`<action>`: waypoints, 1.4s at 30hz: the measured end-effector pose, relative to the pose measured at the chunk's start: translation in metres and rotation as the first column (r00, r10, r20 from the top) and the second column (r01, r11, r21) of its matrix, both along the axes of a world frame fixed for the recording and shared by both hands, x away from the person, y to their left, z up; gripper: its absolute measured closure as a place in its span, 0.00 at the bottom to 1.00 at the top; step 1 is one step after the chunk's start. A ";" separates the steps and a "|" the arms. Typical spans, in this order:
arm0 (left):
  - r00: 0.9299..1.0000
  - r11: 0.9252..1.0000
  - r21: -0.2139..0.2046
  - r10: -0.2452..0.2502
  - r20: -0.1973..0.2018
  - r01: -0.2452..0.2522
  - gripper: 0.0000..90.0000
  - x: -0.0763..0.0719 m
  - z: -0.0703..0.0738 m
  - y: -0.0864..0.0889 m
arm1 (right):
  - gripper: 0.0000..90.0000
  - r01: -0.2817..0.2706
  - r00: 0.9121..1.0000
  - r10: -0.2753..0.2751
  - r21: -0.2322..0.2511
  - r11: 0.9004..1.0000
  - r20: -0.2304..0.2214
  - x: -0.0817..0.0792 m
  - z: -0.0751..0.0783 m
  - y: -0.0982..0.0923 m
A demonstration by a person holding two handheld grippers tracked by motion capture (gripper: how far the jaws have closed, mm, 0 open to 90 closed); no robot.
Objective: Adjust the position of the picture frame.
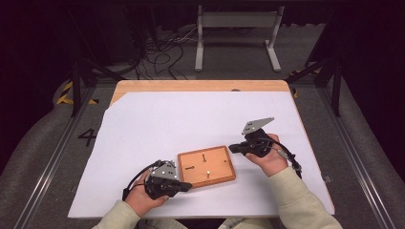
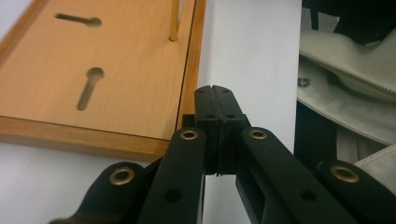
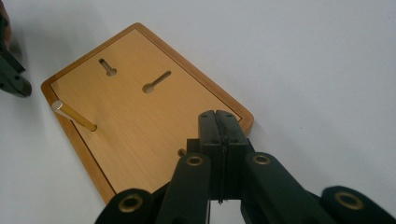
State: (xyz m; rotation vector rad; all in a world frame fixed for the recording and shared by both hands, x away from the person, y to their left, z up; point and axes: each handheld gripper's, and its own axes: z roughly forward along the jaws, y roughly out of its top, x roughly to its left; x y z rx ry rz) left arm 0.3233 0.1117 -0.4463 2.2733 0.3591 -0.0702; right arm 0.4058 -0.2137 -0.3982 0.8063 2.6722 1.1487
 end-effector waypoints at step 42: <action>0.944 0.930 -0.183 0.328 0.017 -0.320 0.84 0.037 0.013 0.038 | 0.95 -0.110 0.994 0.108 0.041 0.993 0.030 -0.053 -0.017 0.008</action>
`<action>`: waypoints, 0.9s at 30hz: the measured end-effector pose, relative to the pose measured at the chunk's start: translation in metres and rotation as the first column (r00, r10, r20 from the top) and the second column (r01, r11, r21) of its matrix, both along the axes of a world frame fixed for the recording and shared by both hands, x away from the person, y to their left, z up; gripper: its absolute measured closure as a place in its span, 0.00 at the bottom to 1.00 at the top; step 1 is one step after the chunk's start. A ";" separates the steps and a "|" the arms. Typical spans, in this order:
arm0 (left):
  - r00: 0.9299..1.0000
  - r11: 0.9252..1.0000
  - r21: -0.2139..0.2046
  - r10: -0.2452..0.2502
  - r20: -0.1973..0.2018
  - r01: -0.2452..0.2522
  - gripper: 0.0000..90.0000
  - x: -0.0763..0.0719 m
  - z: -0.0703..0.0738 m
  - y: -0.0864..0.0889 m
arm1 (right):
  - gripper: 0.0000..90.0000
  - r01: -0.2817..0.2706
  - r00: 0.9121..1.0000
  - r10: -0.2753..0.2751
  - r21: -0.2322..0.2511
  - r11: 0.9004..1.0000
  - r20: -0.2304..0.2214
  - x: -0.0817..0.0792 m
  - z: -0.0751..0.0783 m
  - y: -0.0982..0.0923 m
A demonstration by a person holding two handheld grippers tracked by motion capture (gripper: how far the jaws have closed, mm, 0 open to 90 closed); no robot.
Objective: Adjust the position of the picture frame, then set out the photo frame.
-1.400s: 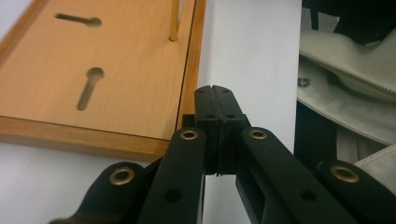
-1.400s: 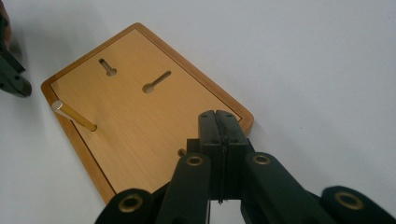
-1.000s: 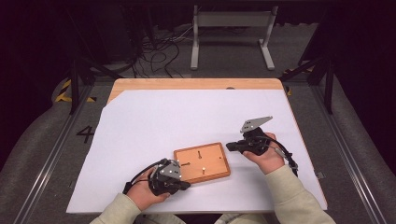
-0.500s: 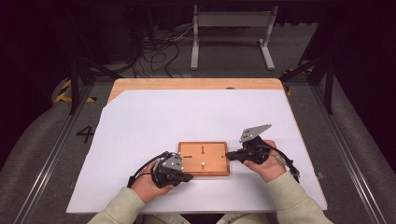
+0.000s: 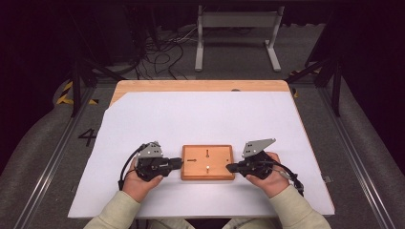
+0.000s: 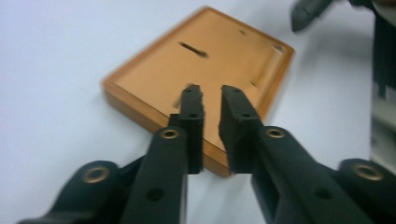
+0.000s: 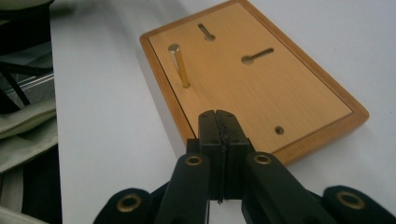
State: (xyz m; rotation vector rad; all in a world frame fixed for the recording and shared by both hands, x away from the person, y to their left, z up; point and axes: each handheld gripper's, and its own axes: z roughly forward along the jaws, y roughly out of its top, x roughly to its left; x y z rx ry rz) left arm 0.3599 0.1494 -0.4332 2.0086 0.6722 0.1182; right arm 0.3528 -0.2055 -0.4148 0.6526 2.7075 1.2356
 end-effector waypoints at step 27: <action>0.993 0.994 -0.063 0.089 0.077 -0.085 0.44 0.014 0.003 0.004 | 0.69 -0.086 0.985 0.088 -0.021 0.996 0.149 -0.003 -0.013 0.052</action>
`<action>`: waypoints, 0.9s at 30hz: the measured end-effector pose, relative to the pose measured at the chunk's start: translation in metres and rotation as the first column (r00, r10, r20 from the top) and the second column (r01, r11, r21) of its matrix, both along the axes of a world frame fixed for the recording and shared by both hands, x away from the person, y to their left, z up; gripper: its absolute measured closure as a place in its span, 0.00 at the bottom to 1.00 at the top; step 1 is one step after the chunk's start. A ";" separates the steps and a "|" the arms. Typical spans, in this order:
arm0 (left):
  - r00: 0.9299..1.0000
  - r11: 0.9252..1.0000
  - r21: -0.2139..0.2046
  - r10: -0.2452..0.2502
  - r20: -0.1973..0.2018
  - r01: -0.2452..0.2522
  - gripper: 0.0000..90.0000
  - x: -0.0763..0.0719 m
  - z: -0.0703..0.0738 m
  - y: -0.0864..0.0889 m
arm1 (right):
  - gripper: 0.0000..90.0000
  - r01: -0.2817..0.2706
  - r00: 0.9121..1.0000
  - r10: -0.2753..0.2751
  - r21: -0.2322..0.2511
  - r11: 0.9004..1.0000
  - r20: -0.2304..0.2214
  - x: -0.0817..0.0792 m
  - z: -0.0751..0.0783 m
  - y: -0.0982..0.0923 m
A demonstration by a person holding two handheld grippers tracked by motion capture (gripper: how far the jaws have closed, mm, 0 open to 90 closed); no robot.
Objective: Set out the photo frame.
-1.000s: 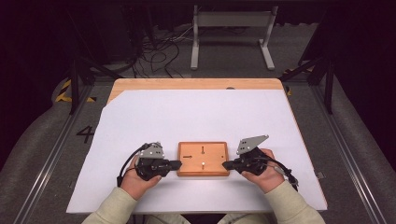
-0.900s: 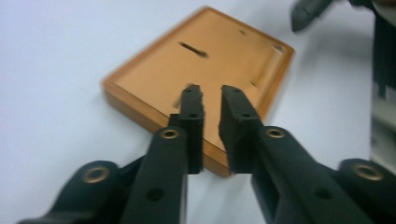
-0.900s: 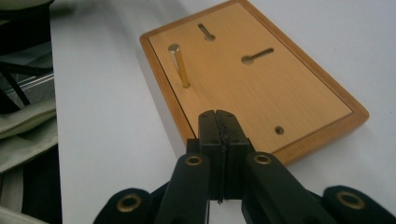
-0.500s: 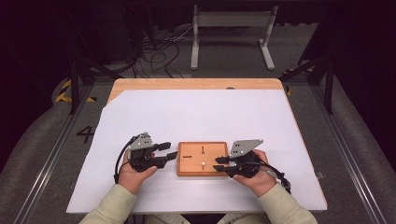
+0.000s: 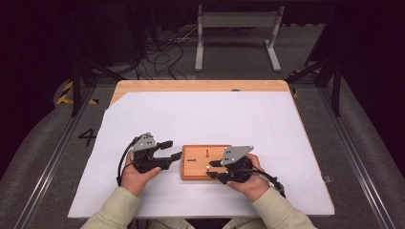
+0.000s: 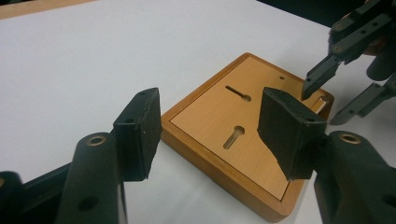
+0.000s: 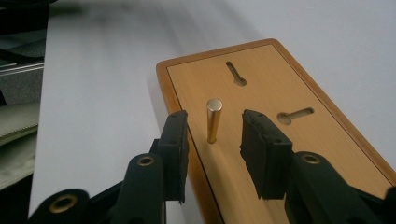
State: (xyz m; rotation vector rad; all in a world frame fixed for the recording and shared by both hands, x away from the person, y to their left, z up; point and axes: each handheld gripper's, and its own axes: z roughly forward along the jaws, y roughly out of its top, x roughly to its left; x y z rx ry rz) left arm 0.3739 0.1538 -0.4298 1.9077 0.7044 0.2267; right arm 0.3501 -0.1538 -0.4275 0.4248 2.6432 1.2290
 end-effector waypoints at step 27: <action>0.999 0.999 -0.004 0.032 0.009 -0.032 0.38 0.008 -0.002 -0.003 | 0.92 -0.081 0.991 0.087 -0.054 0.995 0.104 0.006 -0.015 0.021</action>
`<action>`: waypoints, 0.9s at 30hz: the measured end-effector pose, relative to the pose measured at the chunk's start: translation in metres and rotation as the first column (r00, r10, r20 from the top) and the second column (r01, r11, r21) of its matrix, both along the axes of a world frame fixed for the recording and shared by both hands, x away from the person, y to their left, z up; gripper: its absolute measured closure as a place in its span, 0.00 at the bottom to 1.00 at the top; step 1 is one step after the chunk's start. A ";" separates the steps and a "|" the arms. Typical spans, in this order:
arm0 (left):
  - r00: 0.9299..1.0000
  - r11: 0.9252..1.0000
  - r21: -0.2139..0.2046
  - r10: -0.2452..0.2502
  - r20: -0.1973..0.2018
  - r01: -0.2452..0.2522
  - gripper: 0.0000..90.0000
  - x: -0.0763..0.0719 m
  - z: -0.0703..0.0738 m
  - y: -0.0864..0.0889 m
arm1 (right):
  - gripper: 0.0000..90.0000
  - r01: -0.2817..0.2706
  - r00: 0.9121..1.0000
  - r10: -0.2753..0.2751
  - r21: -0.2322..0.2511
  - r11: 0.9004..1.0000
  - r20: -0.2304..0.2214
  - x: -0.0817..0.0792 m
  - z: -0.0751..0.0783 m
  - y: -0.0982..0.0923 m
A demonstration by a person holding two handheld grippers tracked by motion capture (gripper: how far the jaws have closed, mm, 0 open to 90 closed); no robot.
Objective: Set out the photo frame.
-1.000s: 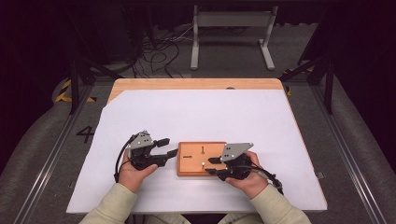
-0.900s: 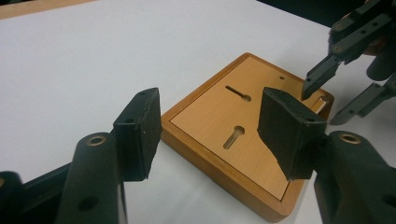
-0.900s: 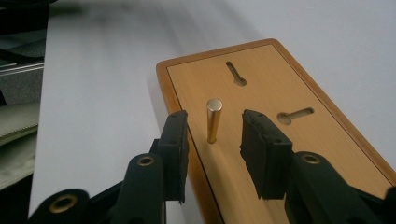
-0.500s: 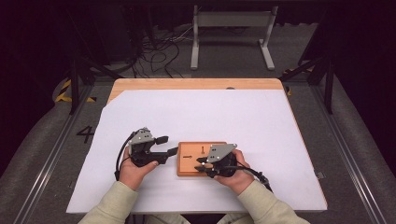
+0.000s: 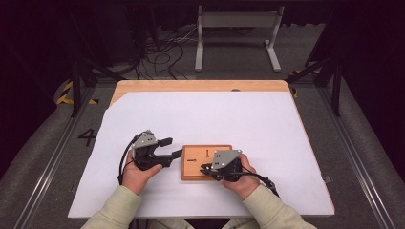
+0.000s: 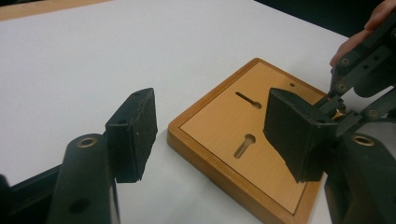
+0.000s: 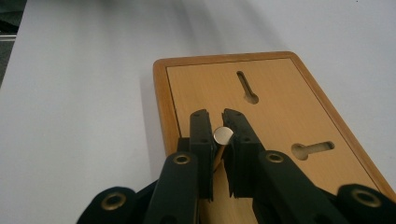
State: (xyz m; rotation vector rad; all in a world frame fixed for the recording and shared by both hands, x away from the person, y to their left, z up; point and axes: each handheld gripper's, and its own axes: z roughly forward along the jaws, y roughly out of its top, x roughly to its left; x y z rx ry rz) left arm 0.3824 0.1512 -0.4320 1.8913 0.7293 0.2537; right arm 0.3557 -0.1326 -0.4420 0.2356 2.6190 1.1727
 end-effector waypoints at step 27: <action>0.996 0.999 0.016 -0.045 -0.082 0.047 0.22 0.022 0.010 -0.017 | 0.93 -0.071 0.925 0.115 -0.132 0.989 0.363 -0.045 -0.008 0.004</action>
